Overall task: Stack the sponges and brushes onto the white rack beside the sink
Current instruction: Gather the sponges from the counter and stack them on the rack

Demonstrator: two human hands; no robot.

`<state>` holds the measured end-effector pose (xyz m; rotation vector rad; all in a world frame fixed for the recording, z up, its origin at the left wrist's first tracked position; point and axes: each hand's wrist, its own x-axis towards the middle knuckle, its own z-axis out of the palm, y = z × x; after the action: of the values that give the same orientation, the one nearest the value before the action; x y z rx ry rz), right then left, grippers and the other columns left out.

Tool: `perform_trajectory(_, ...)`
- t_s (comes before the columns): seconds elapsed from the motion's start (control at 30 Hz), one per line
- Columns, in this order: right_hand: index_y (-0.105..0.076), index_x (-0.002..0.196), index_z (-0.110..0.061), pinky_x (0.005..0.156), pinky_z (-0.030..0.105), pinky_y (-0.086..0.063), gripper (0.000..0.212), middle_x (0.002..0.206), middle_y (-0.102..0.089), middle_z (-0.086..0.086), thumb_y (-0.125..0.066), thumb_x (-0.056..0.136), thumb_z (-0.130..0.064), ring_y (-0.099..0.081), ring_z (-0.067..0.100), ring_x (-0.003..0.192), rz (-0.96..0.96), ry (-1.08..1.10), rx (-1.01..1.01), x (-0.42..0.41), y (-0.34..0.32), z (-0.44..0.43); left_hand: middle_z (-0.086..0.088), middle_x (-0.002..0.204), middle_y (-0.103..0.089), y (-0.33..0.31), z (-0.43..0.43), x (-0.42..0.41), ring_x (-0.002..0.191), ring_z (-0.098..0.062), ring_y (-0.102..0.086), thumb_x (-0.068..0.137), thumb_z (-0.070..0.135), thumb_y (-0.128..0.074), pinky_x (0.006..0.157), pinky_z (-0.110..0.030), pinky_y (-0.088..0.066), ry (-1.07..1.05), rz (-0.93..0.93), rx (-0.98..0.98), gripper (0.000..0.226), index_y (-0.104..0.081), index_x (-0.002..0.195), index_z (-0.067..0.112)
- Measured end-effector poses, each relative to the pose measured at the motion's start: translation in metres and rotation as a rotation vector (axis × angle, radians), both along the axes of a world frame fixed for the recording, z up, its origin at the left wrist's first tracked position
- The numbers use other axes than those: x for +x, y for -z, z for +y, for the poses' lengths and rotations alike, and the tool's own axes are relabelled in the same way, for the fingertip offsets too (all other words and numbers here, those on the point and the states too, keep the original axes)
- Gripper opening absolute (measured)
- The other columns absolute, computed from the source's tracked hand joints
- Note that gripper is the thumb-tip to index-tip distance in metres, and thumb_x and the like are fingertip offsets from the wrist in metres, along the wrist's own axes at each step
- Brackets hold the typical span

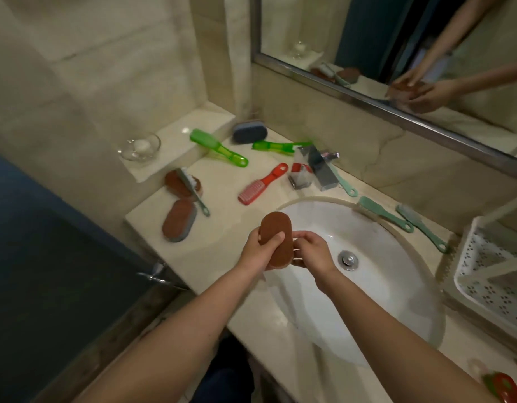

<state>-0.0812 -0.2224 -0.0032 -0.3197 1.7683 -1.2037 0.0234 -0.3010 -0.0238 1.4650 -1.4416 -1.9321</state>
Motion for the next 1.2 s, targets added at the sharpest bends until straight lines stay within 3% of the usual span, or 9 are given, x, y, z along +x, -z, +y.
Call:
perform_trajectory(0.2,-0.062,0.099,-0.013,0.065,0.029,-0.052,0.022,0.090,-0.069,0.011,-0.042,0.092,-0.006,-0.063,0.021,0.074,0.044,-0.178,-0.028,0.046,-0.010,-0.050,-0.002,0.120,-0.065,-0.007,-0.034,0.058,0.104,-0.019,-0.063,0.088,0.040,-0.064,0.080,-0.028,-0.053,-0.144,-0.017,-0.110,0.049,-0.053,0.131,0.021)
perform_trajectory(0.37,-0.063,0.107,-0.011,0.070,0.032,-0.049,0.026,0.088,-0.068,0.010,-0.041,0.095,-0.008,-0.061,0.022,0.074,0.034,-0.285,-0.024,0.079,-0.010,-0.096,-0.007,0.121,-0.062,-0.011,-0.072,0.097,0.109,-0.025,-0.060,0.086,0.044,-0.065,0.095,-0.035,-0.048,-0.353,-0.154,-0.150,0.061,-0.047,0.133,0.009)
perform_trajectory(0.47,-0.061,0.112,-0.011,0.071,0.032,-0.049,0.027,0.094,-0.069,0.009,-0.040,0.096,-0.008,-0.060,0.019,0.073,0.013,-0.315,-0.019,0.095,-0.007,-0.124,-0.006,0.122,-0.057,-0.014,-0.097,0.118,0.107,-0.024,-0.056,0.088,0.046,-0.062,0.089,-0.031,-0.044,-0.421,-0.174,-0.166,0.062,-0.042,0.134,0.010)
perform_trajectory(0.6,-0.059,0.116,-0.013,0.072,0.034,-0.049,0.026,0.104,-0.065,0.009,-0.041,0.097,-0.011,-0.058,0.020,0.082,0.027,-0.342,0.017,0.112,-0.001,-0.158,-0.010,0.126,-0.053,-0.010,-0.128,0.137,0.107,-0.027,-0.054,0.093,0.048,-0.053,0.086,-0.036,-0.046,-0.433,-0.234,-0.166,0.056,-0.038,0.133,0.012)
perform_trajectory(0.73,-0.067,0.097,-0.016,0.071,0.035,-0.045,0.027,0.084,-0.058,0.006,-0.041,0.096,-0.010,-0.051,0.022,0.080,0.025,-0.378,0.044,0.122,0.004,-0.178,-0.012,0.127,-0.053,0.000,-0.149,0.145,0.109,-0.030,-0.055,0.094,0.046,-0.051,0.083,-0.036,-0.048,-0.452,-0.306,-0.177,0.052,-0.039,0.131,0.012)
perform_trajectory(0.87,-0.062,0.105,-0.001,0.072,0.036,-0.045,0.022,0.079,-0.054,0.008,-0.044,0.096,-0.011,-0.048,0.025,0.080,0.008,-0.386,0.091,0.126,0.015,-0.190,-0.013,0.130,-0.053,0.007,-0.160,0.147,0.115,-0.031,-0.054,0.093,0.042,-0.054,0.094,-0.043,-0.050,-0.465,-0.299,-0.125,0.053,-0.038,0.133,0.011)
perform_trajectory(1.0,-0.065,0.098,-0.019,0.072,0.032,-0.047,0.014,0.080,-0.060,0.001,-0.051,0.096,-0.023,-0.055,0.019,0.076,-0.035,-0.436,0.108,0.125,0.019,-0.193,-0.012,0.131,-0.052,0.012,-0.162,0.145,0.115,-0.030,-0.053,0.093,0.042,-0.054,0.087,-0.038,-0.048,-0.427,-0.286,-0.043,0.056,-0.036,0.137,0.013)
perform_trajectory(1.07,-0.064,0.099,-0.028,0.079,0.028,-0.053,0.010,0.089,-0.066,-0.006,-0.055,0.095,-0.027,-0.064,0.014,0.084,-0.038,-0.479,0.086,0.123,0.020,-0.191,-0.012,0.131,-0.051,0.013,-0.159,0.145,0.115,-0.031,-0.054,0.093,0.042,-0.054,0.082,-0.035,-0.046,-0.428,-0.290,-0.017,0.057,-0.036,0.139,0.013)
perform_trajectory(1.2,-0.059,0.106,-0.025,0.077,0.024,-0.053,0.012,0.098,-0.064,-0.004,-0.057,0.094,-0.027,-0.062,0.011,0.091,-0.002,-0.484,0.103,0.116,0.019,-0.186,-0.012,0.131,-0.052,0.011,-0.149,0.143,0.117,-0.032,-0.053,0.093,0.045,-0.051,0.087,-0.037,-0.044,-0.425,-0.274,0.030,0.059,-0.037,0.141,0.014)
